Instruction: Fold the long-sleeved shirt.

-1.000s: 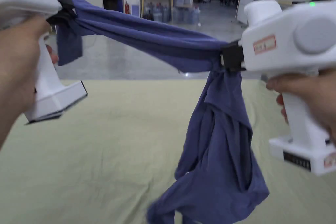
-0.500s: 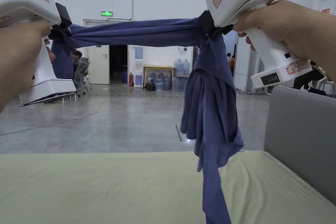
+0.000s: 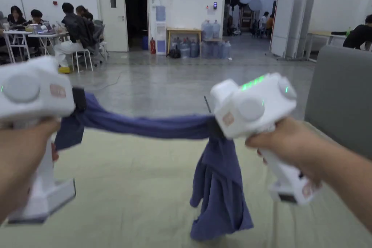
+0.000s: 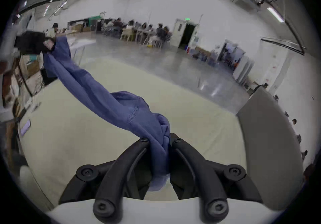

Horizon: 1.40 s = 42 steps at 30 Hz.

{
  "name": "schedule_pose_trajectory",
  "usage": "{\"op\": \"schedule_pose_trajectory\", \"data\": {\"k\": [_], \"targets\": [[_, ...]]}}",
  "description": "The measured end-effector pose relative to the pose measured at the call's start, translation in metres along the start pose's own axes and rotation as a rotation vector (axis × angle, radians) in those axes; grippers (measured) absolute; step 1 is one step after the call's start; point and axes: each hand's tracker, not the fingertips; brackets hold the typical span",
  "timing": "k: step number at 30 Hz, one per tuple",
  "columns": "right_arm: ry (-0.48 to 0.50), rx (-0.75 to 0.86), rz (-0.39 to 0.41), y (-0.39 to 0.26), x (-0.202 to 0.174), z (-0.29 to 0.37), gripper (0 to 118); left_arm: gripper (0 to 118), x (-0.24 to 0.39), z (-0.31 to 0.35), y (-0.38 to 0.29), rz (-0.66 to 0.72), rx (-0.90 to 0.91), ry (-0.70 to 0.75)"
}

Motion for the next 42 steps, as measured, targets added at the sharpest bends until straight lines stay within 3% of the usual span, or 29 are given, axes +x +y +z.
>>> {"op": "schedule_pose_trajectory", "data": {"k": [5,12,14,16,22,24,25,26,27,31,35,37,38,39,40,41,42], "targets": [[0.116,-0.064,0.058,-0.12,-0.076,-0.03,19,0,-0.046,0.018,-0.142,0.023,-0.171,0.038],[0.242,-0.071,0.212,-0.245,-0.202,0.036,19,0,-0.118,0.095,-0.282,0.184,-0.35,0.167],[0.286,-0.089,0.224,-0.27,-0.231,0.058,19,0,-0.124,0.125,-0.303,0.18,-0.379,0.182],[0.324,-0.119,0.186,-0.288,-0.25,0.076,19,0,-0.13,0.146,-0.318,0.167,-0.422,0.203],[0.33,-0.191,0.218,-0.337,-0.286,0.098,19,0,-0.132,0.166,-0.342,0.177,-0.489,0.169],[0.332,-0.219,0.162,-0.347,-0.286,0.086,21,0,-0.125,0.158,-0.346,0.161,-0.517,0.146],[0.339,-0.237,0.115,-0.349,-0.282,0.079,56,16,-0.121,0.151,-0.348,0.168,-0.538,0.104],[0.342,-0.27,0.03,-0.347,-0.277,0.072,103,66,-0.116,0.146,-0.346,0.165,-0.534,0.11],[0.349,-0.314,-0.032,-0.343,-0.271,0.068,118,118,-0.109,0.142,-0.342,0.155,-0.53,0.12],[0.401,-0.145,-0.354,-0.316,-0.225,0.094,118,118,-0.087,0.142,-0.32,0.117,-0.422,0.052],[0.304,-0.036,-0.571,-0.313,-0.204,0.116,118,118,-0.074,0.128,-0.343,0.103,-0.415,-0.002],[0.281,-0.081,-0.566,-0.321,-0.208,0.116,118,118,-0.051,0.124,-0.341,0.101,-0.48,-0.022],[0.269,-0.131,-0.529,-0.325,-0.214,0.114,118,118,-0.046,0.122,-0.346,0.099,-0.508,-0.044],[0.238,-0.16,-0.464,-0.33,-0.223,0.112,109,118,-0.039,0.122,-0.351,0.098,-0.528,-0.066],[0.151,-0.169,-0.378,-0.335,-0.235,0.111,50,102,-0.032,0.12,-0.355,0.098,-0.529,-0.089],[0.083,-0.213,-0.32,-0.338,-0.244,0.105,3,49,-0.026,0.116,-0.356,0.088,-0.54,-0.101],[0.079,-0.24,-0.322,-0.34,-0.248,0.108,3,0,-0.018,0.108,-0.358,0.045,-0.562,-0.068]]}}
